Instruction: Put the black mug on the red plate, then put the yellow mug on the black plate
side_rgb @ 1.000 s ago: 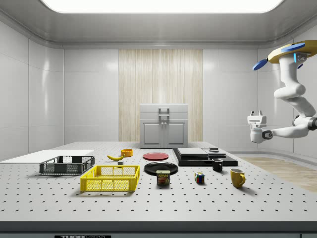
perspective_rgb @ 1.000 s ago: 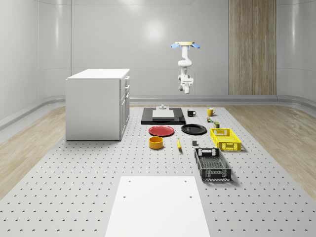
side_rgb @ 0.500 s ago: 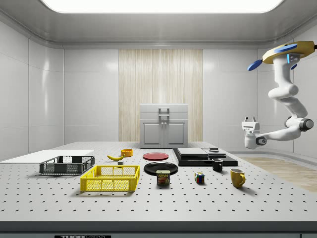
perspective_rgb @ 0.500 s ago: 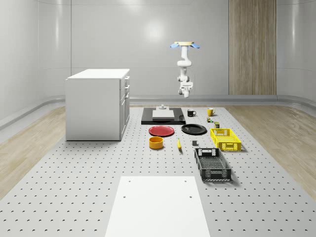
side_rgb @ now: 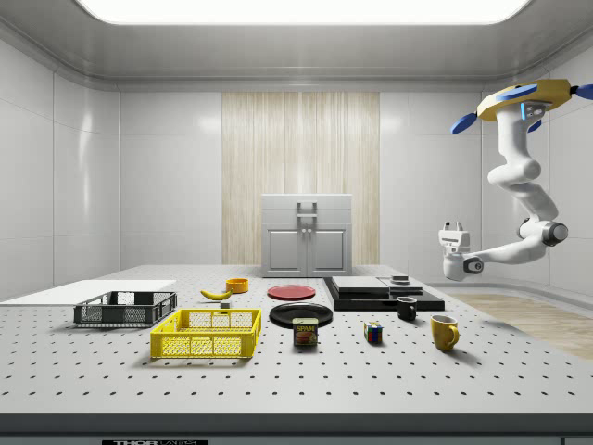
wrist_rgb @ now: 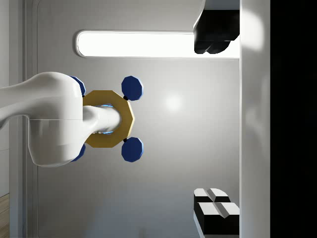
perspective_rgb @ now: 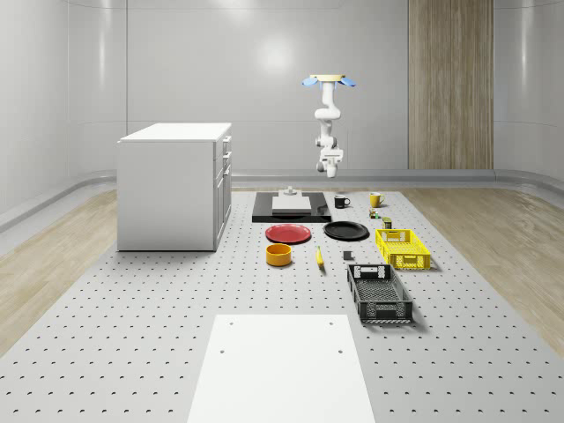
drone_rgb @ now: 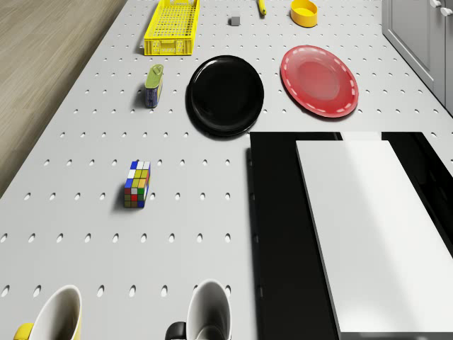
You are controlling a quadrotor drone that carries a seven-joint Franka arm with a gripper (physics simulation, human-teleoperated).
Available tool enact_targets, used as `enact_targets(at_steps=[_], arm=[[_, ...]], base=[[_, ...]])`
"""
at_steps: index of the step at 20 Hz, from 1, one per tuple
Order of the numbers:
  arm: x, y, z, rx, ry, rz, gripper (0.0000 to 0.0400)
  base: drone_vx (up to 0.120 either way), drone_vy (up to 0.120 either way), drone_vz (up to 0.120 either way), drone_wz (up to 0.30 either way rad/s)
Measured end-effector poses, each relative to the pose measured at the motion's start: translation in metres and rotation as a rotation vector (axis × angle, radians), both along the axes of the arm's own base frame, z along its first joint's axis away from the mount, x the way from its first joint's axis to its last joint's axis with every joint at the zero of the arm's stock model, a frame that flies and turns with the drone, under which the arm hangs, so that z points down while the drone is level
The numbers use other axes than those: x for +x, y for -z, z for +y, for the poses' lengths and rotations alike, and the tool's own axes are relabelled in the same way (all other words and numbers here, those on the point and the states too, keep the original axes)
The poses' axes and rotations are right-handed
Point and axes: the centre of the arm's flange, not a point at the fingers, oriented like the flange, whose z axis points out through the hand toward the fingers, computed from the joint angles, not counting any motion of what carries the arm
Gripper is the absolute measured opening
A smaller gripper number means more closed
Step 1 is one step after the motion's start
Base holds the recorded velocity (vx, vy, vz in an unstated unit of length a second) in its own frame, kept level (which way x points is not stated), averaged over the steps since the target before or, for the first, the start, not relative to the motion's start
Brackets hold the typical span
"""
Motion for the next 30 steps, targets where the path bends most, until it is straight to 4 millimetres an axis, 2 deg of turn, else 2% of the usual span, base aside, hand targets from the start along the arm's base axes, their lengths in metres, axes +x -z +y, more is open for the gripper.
enact_targets(at_steps=[20, 26, 30], arm=[[-0.0014, -0.0012, 0.0006, -0.006, 0.000, -0.015, 0.0400], [-0.0018, -0.0012, 0.0017, -0.017, 0.000, -0.020, 0.0400], [-0.0021, -0.0012, 0.0033, -0.033, 0.001, -0.023, 0.0400]], base=[[0.120, 0.000, 0.000, 0.000], [0.120, -0.113, 0.000, 0.000], [0.120, 0.000, 0.000, 0.000]])
